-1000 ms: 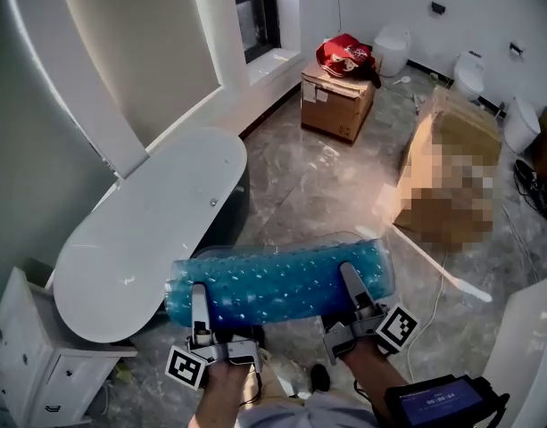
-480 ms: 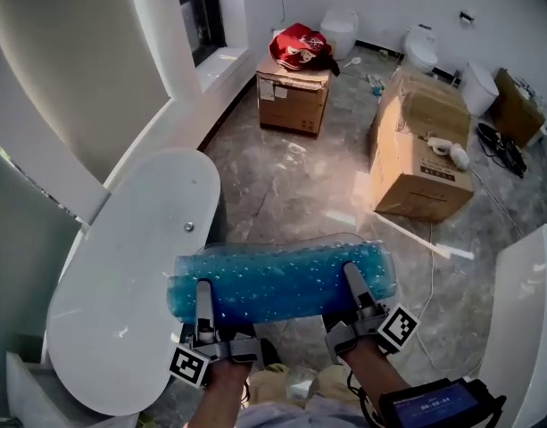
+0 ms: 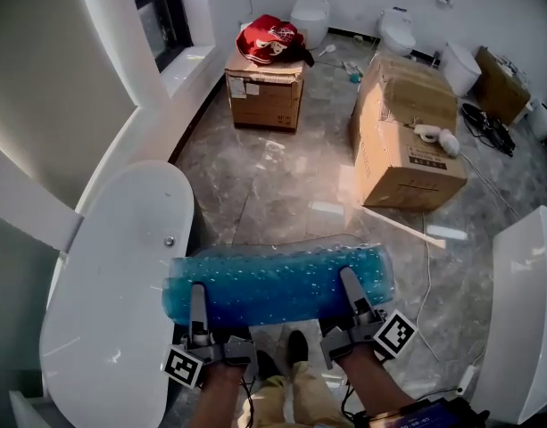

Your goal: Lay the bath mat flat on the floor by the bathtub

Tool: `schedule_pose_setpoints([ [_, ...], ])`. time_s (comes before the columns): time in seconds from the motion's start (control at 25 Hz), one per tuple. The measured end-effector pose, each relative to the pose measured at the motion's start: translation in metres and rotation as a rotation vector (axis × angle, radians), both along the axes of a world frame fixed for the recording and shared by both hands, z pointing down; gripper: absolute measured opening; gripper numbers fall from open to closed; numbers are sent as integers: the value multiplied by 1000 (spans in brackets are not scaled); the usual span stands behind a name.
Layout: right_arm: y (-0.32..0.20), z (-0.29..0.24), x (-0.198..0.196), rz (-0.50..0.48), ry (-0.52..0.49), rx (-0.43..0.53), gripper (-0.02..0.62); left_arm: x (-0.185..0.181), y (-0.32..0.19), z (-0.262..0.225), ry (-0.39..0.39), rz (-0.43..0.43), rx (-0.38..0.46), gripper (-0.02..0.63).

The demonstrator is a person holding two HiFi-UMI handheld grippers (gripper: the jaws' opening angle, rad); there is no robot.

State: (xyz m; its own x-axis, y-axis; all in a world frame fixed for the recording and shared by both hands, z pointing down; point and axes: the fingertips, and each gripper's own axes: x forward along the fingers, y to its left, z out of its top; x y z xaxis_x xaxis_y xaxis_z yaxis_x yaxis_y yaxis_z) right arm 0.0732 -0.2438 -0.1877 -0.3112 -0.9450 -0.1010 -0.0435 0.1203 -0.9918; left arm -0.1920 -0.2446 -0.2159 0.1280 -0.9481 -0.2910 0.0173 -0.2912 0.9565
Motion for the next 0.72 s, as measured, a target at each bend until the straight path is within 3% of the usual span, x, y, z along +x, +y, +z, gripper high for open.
schedule_pose_setpoints([
  [0.28,-38,24,17,-4,-26,-35,325,18,-36,19,-20,-5,-43,327],
  [0.72,-110,30,13,-48,-33,-18,324,15,-99,21,-34,-39,-22,327],
])
